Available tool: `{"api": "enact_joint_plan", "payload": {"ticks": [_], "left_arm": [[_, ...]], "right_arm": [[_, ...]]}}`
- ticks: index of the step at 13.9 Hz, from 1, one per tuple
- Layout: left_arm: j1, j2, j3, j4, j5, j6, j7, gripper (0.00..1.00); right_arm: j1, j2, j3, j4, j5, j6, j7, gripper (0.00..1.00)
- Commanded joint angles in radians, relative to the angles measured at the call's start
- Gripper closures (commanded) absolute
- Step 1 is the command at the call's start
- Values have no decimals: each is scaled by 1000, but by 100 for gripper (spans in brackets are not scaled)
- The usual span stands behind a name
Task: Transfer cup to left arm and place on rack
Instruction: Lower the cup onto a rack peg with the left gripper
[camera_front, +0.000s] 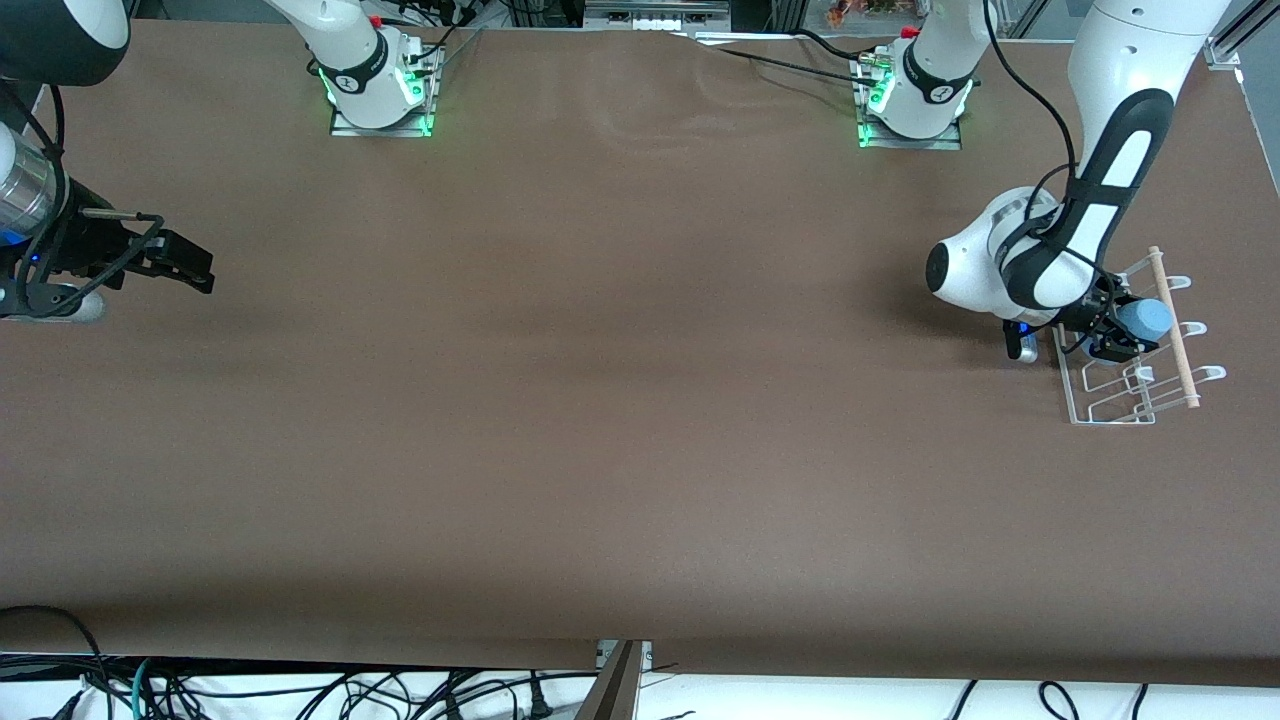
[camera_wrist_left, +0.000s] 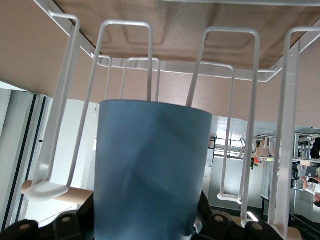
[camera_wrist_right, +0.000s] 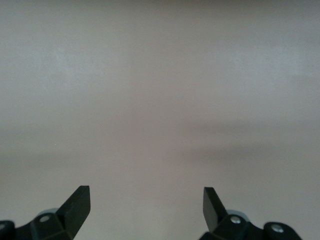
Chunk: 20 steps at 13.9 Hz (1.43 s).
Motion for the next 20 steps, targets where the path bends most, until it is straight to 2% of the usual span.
{"api": "enact_joint_plan", "payload": {"ticks": [1, 7, 10, 13, 17, 20], "left_arm": [[8, 2, -7, 1, 34, 4, -4, 0], [10, -11, -10, 27, 17, 4, -3, 0], [5, -37, -13, 82, -105, -1, 5, 0], [5, -71, -18, 171, -357, -19, 23, 0], [5, -74, -18, 405, -855, -175, 13, 0], [7, -74, -16, 514, -1127, -214, -82, 0]], "right_arm": [[-10, 7, 4, 24, 18, -14, -13, 0], [-10, 7, 4, 24, 17, -14, -14, 0], [-10, 7, 4, 24, 17, -14, -14, 0], [-10, 7, 4, 24, 17, -14, -14, 0], [-9, 7, 4, 24, 17, -14, -14, 0], [-9, 7, 4, 24, 17, -14, -14, 0]]}}
